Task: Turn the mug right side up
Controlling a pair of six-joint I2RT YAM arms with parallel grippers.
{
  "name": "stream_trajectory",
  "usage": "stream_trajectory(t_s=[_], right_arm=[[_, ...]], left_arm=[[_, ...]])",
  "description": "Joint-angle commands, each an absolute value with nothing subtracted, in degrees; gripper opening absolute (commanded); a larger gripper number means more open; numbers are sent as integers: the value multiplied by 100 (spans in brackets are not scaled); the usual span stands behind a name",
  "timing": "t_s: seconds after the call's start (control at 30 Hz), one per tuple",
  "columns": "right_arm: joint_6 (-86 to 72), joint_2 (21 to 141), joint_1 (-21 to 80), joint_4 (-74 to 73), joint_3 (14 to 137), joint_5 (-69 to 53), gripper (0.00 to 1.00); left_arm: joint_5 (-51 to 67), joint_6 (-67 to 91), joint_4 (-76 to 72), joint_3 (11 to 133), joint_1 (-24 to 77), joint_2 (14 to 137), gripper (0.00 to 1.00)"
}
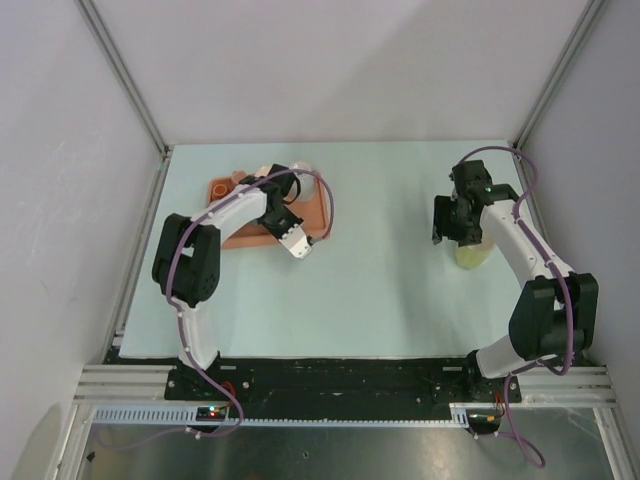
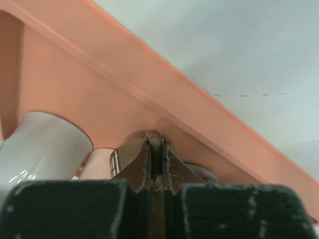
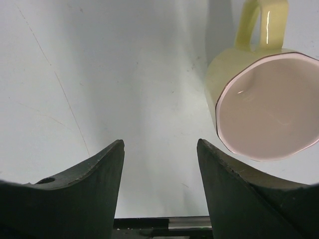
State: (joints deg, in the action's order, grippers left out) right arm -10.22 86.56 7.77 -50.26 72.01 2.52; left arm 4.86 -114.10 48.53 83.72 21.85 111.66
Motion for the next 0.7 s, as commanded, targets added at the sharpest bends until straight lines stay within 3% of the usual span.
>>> stream_trajectory(t_s=[0.0,0.23,0.33,0.5,0.67], right_arm=[[-920,8470,762,-4966,7190,160,66],[-968,8131,761,-5024,7189,141,67],[-995,7853,760,-4978,7189,88,72],[-1052,7288,767,-4578,7195,-486,95],[-1219,6881,796,-3947,7190,-1498,99]], left_arm=[[334,-13874,4700,8603,2133,11164,2],[1286,-13045,4538,8824,2239,10762,0],[1985,-11525,4523,9295,2339,10630,0],[2784,-9554,4525,10061,2423,10542,0],[3787,-6154,4515,11512,2458,10758,0]])
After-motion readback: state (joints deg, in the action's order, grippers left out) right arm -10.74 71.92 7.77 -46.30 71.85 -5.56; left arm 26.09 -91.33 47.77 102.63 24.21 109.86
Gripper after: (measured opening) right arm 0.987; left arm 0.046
